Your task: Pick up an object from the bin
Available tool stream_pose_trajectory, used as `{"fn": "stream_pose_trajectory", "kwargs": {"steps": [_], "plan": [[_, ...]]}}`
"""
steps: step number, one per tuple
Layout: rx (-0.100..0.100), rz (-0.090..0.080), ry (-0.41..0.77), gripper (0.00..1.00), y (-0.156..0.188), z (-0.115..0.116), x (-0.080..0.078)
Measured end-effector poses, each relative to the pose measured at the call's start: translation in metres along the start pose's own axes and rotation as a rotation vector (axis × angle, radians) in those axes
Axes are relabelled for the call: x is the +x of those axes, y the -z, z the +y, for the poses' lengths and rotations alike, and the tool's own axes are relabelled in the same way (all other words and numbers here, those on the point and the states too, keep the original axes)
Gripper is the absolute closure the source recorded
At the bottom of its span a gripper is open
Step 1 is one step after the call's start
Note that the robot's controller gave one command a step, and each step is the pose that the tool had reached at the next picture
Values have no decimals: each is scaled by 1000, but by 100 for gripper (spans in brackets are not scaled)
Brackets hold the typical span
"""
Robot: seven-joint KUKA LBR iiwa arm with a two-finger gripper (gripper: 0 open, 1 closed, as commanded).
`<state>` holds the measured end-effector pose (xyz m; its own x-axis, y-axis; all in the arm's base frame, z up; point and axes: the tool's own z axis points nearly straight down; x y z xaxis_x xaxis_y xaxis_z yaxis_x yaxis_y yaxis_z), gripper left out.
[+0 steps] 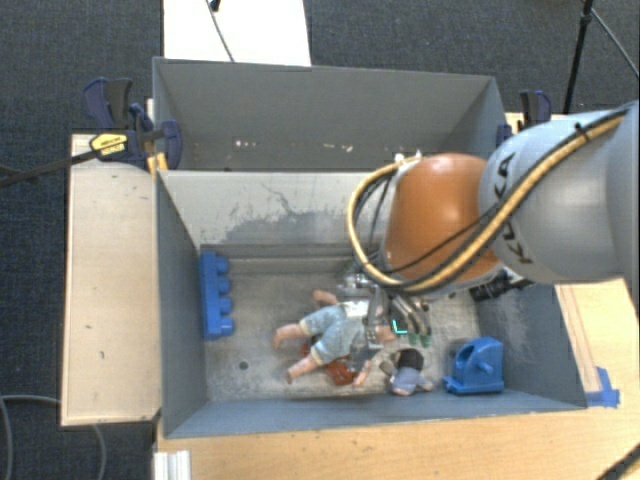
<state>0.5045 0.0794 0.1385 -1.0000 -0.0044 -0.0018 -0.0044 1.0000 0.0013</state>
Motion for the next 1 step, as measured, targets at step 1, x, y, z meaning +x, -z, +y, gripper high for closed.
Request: {"fn": "stream_pose_trajectory", "kwargs": {"steps": [1], "plan": [[3,-19,357,100,-55,18,12]]}}
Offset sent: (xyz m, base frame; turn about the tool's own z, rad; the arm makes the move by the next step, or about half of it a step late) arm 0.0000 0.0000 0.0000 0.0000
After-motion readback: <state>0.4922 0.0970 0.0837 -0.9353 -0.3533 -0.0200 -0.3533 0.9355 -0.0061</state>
